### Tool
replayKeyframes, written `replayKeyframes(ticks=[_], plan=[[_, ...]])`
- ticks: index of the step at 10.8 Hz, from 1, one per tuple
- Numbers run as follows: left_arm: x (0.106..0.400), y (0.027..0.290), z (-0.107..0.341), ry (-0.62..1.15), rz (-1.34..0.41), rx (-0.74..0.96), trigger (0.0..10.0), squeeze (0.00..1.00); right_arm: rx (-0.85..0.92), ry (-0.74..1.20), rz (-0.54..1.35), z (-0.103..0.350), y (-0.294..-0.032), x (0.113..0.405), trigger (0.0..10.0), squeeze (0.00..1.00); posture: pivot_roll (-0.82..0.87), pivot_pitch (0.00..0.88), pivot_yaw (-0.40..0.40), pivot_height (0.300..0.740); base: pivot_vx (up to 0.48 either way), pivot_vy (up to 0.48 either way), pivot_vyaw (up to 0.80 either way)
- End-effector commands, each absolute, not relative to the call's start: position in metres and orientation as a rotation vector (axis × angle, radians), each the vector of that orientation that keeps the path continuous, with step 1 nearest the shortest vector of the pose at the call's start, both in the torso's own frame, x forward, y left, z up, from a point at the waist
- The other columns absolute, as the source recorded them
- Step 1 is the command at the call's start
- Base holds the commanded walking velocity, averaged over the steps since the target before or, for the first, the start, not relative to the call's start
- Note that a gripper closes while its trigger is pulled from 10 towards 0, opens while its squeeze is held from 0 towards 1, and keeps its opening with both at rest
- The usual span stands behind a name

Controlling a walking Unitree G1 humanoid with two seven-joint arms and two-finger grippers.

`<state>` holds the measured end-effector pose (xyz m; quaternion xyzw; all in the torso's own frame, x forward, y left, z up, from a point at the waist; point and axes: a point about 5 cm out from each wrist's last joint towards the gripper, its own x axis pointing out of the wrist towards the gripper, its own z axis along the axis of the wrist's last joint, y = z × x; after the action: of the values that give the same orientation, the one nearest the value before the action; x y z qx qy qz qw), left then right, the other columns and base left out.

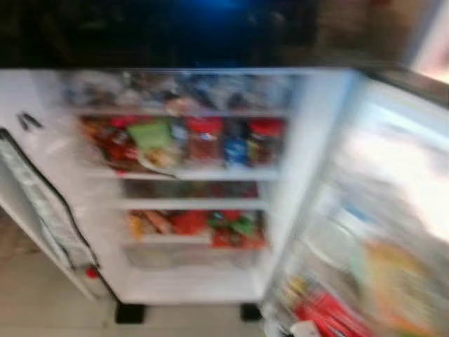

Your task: Restocking fridge

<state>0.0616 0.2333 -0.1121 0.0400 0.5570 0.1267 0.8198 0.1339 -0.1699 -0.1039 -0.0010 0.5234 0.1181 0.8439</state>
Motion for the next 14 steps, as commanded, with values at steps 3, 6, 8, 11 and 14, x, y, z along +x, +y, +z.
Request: replayKeyframes(ticks=[3,6,8,11,14], plan=[[0.064,0.238,-0.11,1.176,0.259,0.122,10.0,0.0,0.004,1.048,0.26,-0.099,-0.164,0.148,10.0,0.0,0.03,0.0,-0.032,0.74,0.235,0.0,0.0],[0.078,0.239,-0.103,1.028,0.223,0.204,10.0,0.0,0.009,1.055,0.262,-0.099,-0.164,0.148,10.0,0.0,0.05,0.0,-0.035,0.74,0.0,0.0,0.0],[0.234,0.238,-0.019,0.38,0.089,0.32,10.0,0.0,0.006,1.054,0.267,-0.098,-0.164,0.149,10.0,0.0,0.05,0.0,-0.033,0.74,0.0,0.0,0.0],[0.267,0.201,0.039,-0.003,-0.079,0.374,10.0,0.0,-0.003,1.056,0.272,-0.098,-0.165,0.152,10.0,0.0,0.05,0.0,-0.03,0.74,0.0,0.0,0.0],[0.257,0.163,0.054,-0.061,-0.135,0.24,10.0,0.0,0.002,1.064,0.253,-0.099,-0.167,0.149,10.0,0.0,0.06,0.0,-0.037,0.74,0.0,0.0,0.0]])
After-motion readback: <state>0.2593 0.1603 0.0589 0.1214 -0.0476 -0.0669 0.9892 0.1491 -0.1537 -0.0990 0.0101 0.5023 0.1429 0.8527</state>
